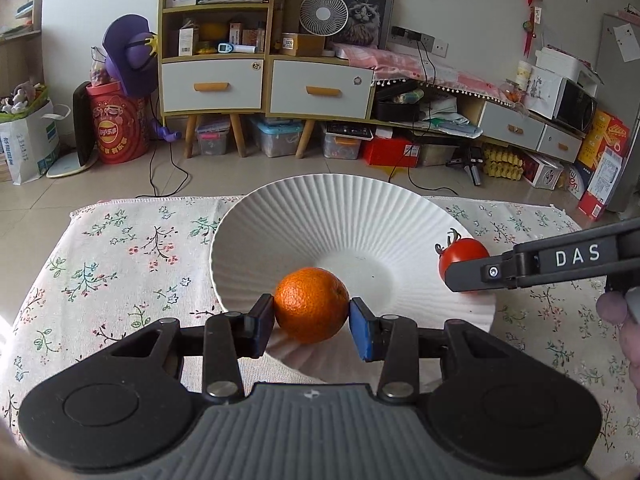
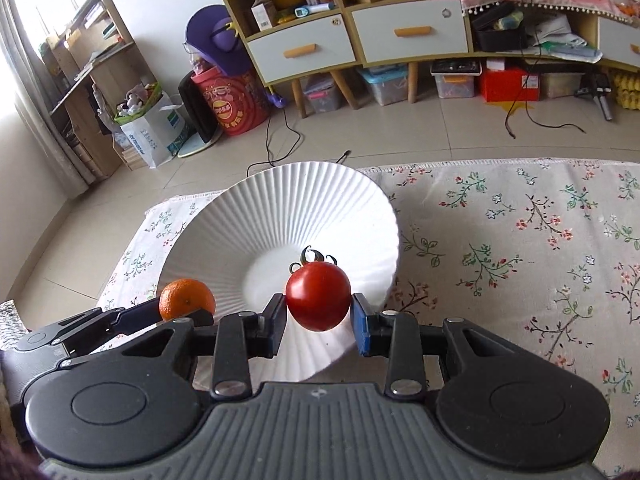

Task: Organize fruits
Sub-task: 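Carry the orange and the red tomato with both tools over the white bowl, then open both tools to drop the orange and tomato into the bowl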

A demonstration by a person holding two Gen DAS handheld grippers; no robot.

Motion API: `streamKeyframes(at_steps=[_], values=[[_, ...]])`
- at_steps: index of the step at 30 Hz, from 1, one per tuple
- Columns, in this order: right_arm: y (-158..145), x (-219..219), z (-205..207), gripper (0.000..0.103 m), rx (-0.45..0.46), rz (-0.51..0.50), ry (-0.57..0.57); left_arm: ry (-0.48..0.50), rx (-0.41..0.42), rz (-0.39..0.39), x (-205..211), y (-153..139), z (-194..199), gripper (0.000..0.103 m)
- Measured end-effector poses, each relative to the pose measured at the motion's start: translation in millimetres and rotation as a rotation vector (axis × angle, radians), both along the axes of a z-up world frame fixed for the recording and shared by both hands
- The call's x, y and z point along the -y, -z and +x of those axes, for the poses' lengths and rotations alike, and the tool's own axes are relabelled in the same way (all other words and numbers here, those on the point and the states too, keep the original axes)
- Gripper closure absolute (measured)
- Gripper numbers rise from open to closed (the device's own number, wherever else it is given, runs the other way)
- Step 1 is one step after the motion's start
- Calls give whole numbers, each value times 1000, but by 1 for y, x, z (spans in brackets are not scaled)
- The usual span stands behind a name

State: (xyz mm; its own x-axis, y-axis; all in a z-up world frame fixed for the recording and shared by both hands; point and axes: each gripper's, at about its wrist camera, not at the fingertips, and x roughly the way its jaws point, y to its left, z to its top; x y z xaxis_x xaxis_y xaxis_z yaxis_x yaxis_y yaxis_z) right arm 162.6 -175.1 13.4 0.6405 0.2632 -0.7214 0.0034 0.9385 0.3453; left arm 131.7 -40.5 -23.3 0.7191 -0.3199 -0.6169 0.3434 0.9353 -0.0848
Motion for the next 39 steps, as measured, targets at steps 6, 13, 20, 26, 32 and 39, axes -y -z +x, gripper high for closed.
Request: streamKeyframes(at_steps=[6, 13, 20, 26, 32, 39], values=[[1, -19, 11, 72, -10, -38, -20, -14, 3, 4, -2, -2, 5, 69], [2, -29, 17, 72, -29, -67, -6, -11, 6, 16, 5, -3, 9, 69], [4, -27, 23, 72, -50, -58, 16, -15, 7, 26, 10, -3, 14, 69], [2, -29, 23, 71, -57, -55, 17, -22, 2, 24, 12, -2, 17, 69], [-5, -29, 21, 65, -42, -53, 14, -23, 0, 15, 11, -5, 17, 58], [-20, -29, 10, 47, -16, -73, 22, -26, 14, 24, 9, -13, 9, 35]])
